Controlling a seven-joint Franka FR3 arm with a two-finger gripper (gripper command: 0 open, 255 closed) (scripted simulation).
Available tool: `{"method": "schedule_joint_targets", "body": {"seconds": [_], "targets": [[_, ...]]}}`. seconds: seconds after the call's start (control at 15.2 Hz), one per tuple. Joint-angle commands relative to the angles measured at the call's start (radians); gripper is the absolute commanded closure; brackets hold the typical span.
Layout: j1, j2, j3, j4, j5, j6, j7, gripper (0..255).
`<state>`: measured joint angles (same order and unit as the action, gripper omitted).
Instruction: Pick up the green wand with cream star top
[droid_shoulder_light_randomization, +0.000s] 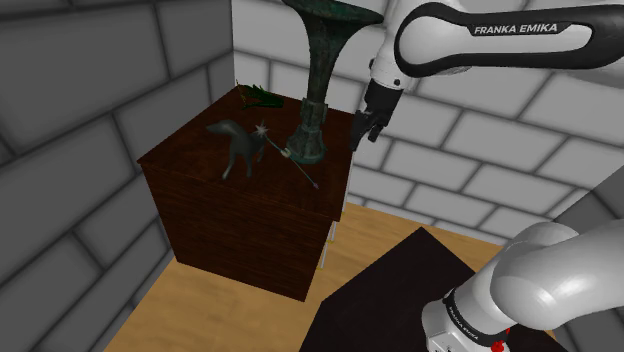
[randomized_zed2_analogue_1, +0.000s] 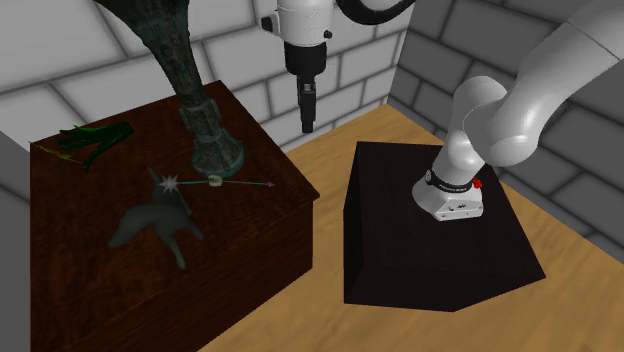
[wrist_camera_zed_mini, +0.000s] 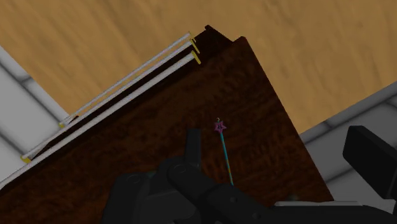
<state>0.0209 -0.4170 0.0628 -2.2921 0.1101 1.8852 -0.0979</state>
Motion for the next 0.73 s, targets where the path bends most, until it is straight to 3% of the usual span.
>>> {"method": "schedule_joint_targets", "body": {"seconds": [0.0, 0.66], "targets": [[0.002, 0.075, 0.005, 0.029, 0.006, 0.054, 0.004, 0], [0.012, 0.448, 0.024, 0.271, 0.021, 0.215, 0.030, 0]]}}
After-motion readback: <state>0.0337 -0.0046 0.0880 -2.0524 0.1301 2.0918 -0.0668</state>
